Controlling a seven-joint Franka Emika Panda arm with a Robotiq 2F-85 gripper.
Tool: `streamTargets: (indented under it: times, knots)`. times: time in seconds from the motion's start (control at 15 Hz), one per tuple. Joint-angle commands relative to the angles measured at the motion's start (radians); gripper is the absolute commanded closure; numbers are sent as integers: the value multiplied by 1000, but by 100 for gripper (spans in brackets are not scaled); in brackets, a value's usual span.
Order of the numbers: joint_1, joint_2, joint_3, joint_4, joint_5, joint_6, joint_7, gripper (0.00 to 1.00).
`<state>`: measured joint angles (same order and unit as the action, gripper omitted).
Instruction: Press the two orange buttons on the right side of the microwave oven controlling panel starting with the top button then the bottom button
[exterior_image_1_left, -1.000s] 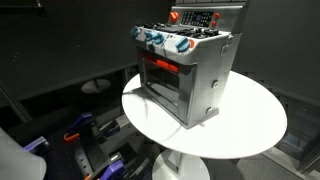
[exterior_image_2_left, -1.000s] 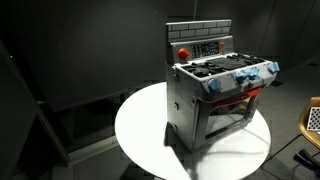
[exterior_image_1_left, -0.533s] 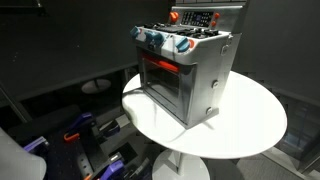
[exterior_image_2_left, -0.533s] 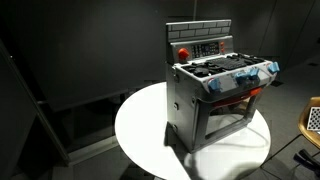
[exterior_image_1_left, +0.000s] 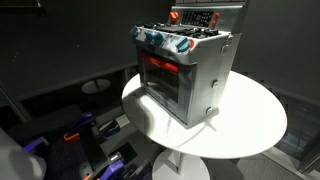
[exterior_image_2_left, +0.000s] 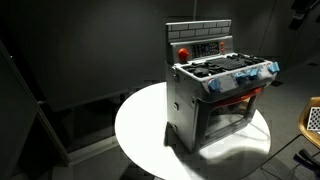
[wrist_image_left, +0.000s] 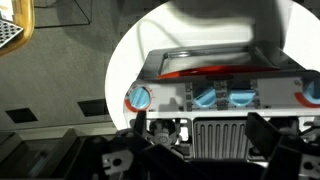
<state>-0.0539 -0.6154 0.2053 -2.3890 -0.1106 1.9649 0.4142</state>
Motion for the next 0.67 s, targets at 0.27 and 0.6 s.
streamTargets:
  times: [0.27, 0.6]
  knots:
    - [-111, -48, -22, -99, -57, 230, 161, 0]
    - [-111, -20, -29, -82, -47, 213, 137, 0]
